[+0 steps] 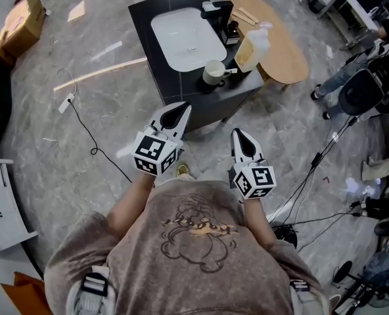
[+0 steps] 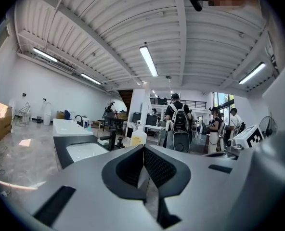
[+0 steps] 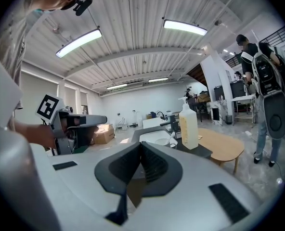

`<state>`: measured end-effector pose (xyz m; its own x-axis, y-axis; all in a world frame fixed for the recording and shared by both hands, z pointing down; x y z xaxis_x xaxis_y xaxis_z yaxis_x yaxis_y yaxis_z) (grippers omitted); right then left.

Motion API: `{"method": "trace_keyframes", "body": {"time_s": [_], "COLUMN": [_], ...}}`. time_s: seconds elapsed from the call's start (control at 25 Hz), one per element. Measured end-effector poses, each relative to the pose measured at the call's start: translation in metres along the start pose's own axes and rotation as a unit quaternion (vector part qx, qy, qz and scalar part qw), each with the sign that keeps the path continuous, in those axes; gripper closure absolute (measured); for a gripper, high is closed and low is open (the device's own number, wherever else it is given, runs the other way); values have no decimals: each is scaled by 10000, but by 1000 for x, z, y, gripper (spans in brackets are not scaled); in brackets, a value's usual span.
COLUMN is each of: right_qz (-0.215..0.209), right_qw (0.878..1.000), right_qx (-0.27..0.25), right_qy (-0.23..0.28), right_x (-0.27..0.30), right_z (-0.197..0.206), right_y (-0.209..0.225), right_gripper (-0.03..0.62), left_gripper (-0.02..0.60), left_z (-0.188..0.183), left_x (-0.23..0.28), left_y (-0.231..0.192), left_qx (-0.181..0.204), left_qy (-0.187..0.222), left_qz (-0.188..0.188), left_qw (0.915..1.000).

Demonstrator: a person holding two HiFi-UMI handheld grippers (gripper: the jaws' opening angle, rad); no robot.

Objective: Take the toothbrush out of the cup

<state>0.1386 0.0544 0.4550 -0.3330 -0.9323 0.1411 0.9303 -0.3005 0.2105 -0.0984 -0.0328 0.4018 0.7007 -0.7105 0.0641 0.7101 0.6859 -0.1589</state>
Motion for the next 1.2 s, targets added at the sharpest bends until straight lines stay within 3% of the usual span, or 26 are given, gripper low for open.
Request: {"method": "trace_keyframes", "body": {"time_s": [0.36, 0.92, 1.2], "right_qz": [-23, -435, -509], "right_qw": [10000, 9990, 9987], "right_qx": [-19, -91, -35], "right_qy": [-3, -53, -94], "right_x": [28, 108, 128], "right_z": [-15, -37, -44], "right_y": [33, 109, 123], "right_gripper": [591, 591, 591], "left_gripper": [560, 560, 560], "left_z": [-4, -7, -12], "left_x": [39, 124, 146], "left_y": [-6, -27, -31], "left_qx": [-129, -246, -18], "left_qy": [55, 90, -61], "left_qz": [10, -185, -149], "left_qw": [9999, 9995, 9999]}}
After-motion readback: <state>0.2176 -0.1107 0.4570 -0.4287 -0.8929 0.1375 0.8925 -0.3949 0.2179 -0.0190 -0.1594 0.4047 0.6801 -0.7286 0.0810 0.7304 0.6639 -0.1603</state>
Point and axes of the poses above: the fingertips, and each gripper's own axes: x forward along the fingers, y to its right, z out of its underside, the point moved 9 cm from there along -x, backward along the fingers, and after that the axes turned 4 degrees about y, right-handed, at the moved point
